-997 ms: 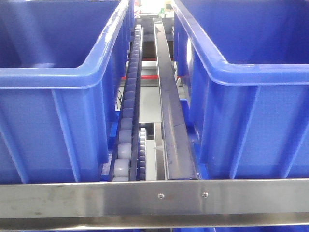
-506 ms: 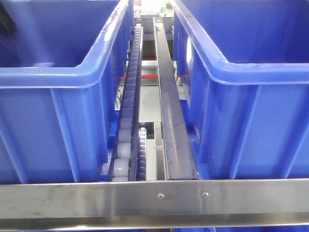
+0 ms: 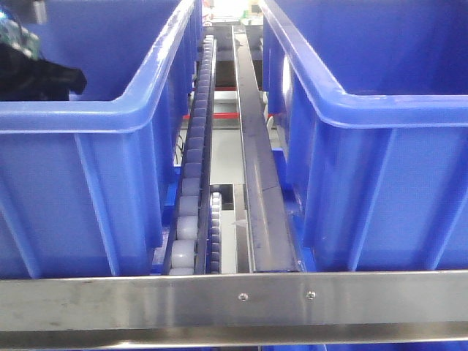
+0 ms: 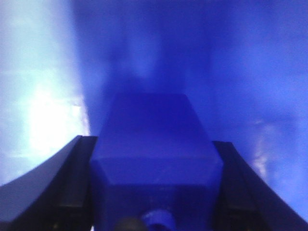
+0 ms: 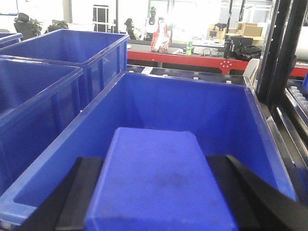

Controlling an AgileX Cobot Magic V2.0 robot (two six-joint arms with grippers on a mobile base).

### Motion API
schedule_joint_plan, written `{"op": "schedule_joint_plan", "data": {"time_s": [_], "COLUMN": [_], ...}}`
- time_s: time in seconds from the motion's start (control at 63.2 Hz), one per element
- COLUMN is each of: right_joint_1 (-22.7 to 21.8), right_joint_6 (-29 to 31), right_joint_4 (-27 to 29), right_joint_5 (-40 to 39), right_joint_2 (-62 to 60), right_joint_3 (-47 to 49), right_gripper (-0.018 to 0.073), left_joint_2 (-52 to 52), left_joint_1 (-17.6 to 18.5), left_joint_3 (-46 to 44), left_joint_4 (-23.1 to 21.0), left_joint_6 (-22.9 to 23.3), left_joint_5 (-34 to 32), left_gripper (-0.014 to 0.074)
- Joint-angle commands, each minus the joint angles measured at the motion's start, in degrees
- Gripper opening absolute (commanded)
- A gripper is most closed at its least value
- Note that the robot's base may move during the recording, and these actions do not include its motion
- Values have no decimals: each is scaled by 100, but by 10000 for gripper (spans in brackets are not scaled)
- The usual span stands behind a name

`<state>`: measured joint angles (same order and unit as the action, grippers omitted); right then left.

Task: Pick and sort blue part to right shelf
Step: 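Lower the left gripper into a blue bin and release the part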

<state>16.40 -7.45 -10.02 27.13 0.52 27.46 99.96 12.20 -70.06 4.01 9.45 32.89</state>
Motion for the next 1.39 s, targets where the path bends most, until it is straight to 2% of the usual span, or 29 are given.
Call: {"op": "schedule_joint_plan", "data": {"time_s": [0.0, 0.095, 0.285, 0.491, 0.57, 0.696, 0.902, 1.044, 1.187, 1.377], "right_joint_1": [-2, -2, -2, -2, -2, -2, -2, -2, -2, -2], "right_joint_6": [24, 24, 24, 24, 24, 24, 24, 24, 15, -180], "right_joint_4": [-87, -87, -87, -87, -87, -87, -87, -87, -10, 22], "right_joint_5": [-561, -561, -556, -556, -556, -536, -411, -307, -210, 386], "right_joint_2": [107, 107, 107, 107, 107, 107, 107, 238, 840, 2412], "right_joint_3": [173, 173, 173, 173, 173, 173, 173, 173, 428, 1509], "right_gripper": [286, 286, 286, 286, 286, 286, 286, 286, 286, 286], "left_joint_2": [-211, -200, -200, -552, -887, -1656, -3272, -4361, -5318, -6473], "left_joint_1": [-7, -7, -7, 4, 4, 4, 4, 4, 4, 4], "left_joint_3": [-185, -185, -288, -517, -504, -196, 925, 1652, 2196, 2716], "left_joint_4": [-24, -24, -24, -24, -38, -85, -75, -75, -63, -19], "left_joint_6": [27, -48, -49, -174, -174, -174, -174, -174, -174, -174], "left_joint_5": [-146, -95, 3, 228, 349, 409, -40, -390, -460, -460], "left_gripper": [359, 400, 624, 633, 594, 458, 220, 121, 125, 125]}}
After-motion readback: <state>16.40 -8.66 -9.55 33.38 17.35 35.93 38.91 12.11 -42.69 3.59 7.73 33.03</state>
